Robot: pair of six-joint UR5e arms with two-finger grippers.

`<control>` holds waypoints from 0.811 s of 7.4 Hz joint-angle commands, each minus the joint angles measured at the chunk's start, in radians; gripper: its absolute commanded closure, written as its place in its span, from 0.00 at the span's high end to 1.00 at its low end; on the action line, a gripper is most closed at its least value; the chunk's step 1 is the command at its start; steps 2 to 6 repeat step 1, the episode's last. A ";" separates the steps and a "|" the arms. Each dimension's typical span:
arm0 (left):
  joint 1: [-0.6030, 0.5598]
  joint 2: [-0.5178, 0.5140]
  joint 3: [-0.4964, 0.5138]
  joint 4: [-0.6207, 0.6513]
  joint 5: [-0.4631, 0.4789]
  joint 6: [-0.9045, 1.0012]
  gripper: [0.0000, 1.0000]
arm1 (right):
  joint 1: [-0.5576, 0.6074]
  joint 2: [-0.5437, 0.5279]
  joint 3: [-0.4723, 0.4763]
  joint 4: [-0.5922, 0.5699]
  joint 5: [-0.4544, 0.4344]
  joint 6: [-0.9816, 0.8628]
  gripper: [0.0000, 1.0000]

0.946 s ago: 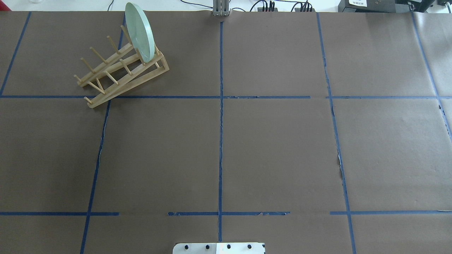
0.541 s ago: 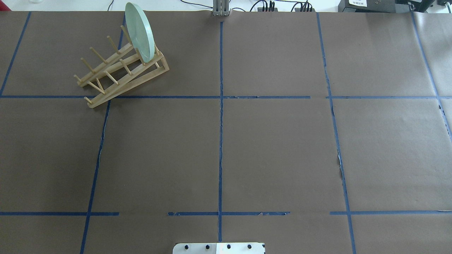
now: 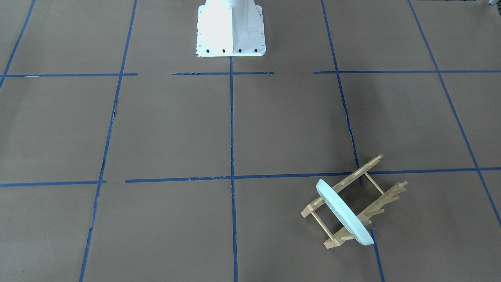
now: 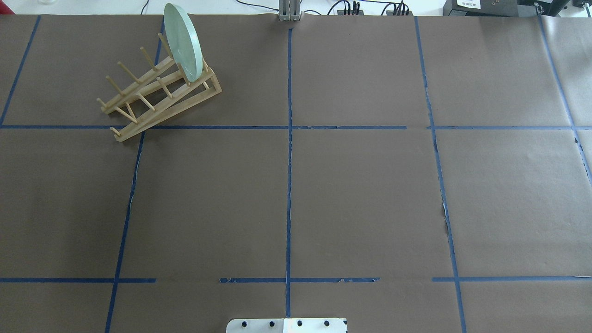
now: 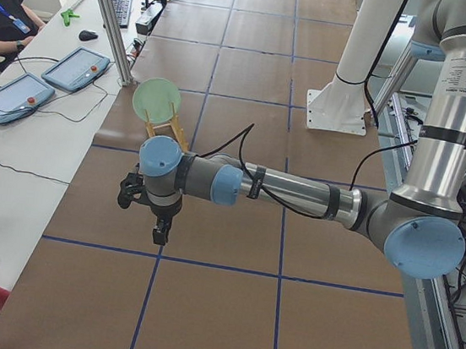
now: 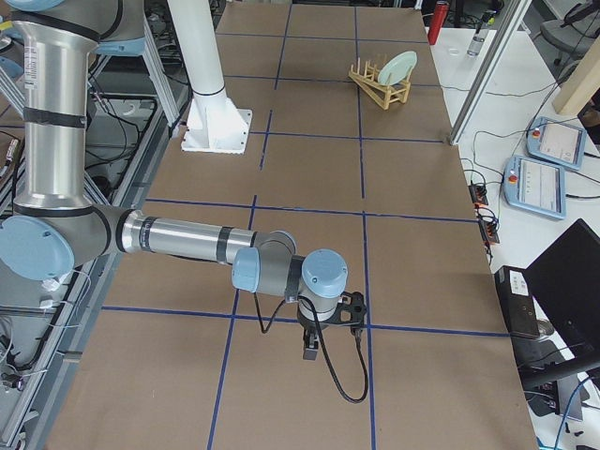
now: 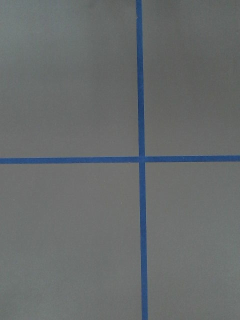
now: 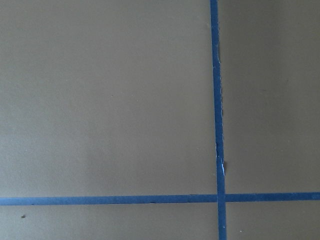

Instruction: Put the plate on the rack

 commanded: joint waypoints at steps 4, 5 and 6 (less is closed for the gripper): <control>0.001 0.000 -0.003 0.000 -0.001 0.001 1.00 | -0.001 0.000 0.001 0.000 0.000 0.000 1.00; 0.001 0.000 -0.003 0.000 -0.001 0.001 1.00 | -0.001 0.000 0.001 0.000 0.000 0.000 1.00; 0.001 0.000 -0.003 0.000 -0.001 0.001 1.00 | -0.001 0.000 0.001 0.000 0.000 0.000 1.00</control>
